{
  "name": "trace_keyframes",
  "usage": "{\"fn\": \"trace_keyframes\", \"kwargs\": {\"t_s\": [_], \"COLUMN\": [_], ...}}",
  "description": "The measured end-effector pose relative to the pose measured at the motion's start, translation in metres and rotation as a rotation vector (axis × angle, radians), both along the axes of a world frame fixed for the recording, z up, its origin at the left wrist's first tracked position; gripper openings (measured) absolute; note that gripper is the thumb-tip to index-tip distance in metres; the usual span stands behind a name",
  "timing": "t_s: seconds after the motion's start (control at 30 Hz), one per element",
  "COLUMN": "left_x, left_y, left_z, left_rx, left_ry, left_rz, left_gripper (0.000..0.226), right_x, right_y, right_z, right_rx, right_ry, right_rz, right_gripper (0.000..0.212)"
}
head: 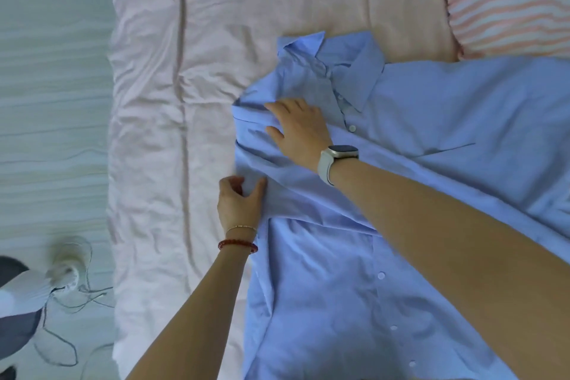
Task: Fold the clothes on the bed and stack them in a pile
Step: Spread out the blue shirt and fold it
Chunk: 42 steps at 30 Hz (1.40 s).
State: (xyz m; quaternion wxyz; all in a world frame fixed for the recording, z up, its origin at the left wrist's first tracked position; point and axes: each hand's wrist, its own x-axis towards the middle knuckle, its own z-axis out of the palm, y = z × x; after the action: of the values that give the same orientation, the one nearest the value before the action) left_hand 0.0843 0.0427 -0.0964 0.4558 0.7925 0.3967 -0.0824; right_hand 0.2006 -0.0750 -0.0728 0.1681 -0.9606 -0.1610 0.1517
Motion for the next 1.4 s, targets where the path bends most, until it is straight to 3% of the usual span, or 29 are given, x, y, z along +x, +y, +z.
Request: {"fn": "trace_keyframes", "kwargs": {"t_s": [0.17, 0.27, 0.43, 0.53, 0.67, 0.77, 0.83, 0.9, 0.97, 1.03, 1.1, 1.2, 1.3, 1.4], "left_x": [0.0, -0.007, -0.012, -0.01, -0.019, -0.03, -0.034, -0.036, -0.035, -0.033, -0.032, -0.027, -0.022, -0.012], "left_y": [0.013, 0.022, 0.035, 0.037, 0.039, 0.041, 0.043, 0.041, 0.034, 0.026, 0.017, 0.001, -0.006, -0.006], "left_z": [-0.001, -0.002, -0.004, 0.0, 0.002, 0.001, 0.0, 0.0, 0.006, 0.016, 0.021, 0.015, 0.002, -0.019], "left_rx": [-0.067, -0.097, -0.152, -0.306, -0.471, -0.419, -0.352, -0.223, -0.054, 0.217, 0.568, 0.754, 0.649, 0.622], "left_ry": [-0.032, -0.078, -0.093, -0.048, 0.026, 0.053, 0.062, 0.083, 0.073, 0.017, -0.145, -0.345, -0.121, 0.133], "left_rz": [0.041, 0.087, 0.12, 0.116, 0.024, -0.009, -0.016, -0.049, -0.108, -0.257, -0.532, -0.94, -1.153, -1.194], "left_gripper": [0.01, 0.017, 0.021, 0.012, 0.032, 0.029, 0.027, 0.028, 0.039, 0.056, 0.06, 0.054, 0.061, 0.068], "right_x": [0.032, 0.043, 0.056, 0.055, 0.018, -0.036, -0.057, -0.058, -0.045, -0.04, -0.047, -0.079, -0.123, -0.157], "right_y": [0.033, 0.041, 0.047, 0.05, 0.043, 0.024, 0.006, -0.013, -0.024, -0.025, -0.022, -0.036, -0.08, -0.142], "right_z": [-0.012, -0.012, -0.013, -0.006, 0.009, 0.004, -0.009, -0.026, -0.037, -0.035, -0.021, -0.001, 0.002, -0.006], "right_rx": [-0.064, -0.018, -0.032, -0.021, 0.103, 0.016, -0.225, -0.36, -0.393, -0.374, -0.308, -0.24, -0.358, -0.523], "right_ry": [0.096, 0.034, -0.077, -0.091, -0.351, -0.416, -0.163, 0.097, 0.199, 0.165, 0.034, -0.168, -0.167, 0.014], "right_rz": [-0.051, -0.076, -0.174, -0.269, -0.138, 0.128, 0.275, 0.205, 0.103, 0.108, 0.115, 0.068, 0.002, -0.145], "right_gripper": [0.028, 0.012, 0.028, 0.03, 0.03, 0.04, 0.05, 0.054, 0.054, 0.052, 0.051, 0.049, 0.051, 0.05]}}
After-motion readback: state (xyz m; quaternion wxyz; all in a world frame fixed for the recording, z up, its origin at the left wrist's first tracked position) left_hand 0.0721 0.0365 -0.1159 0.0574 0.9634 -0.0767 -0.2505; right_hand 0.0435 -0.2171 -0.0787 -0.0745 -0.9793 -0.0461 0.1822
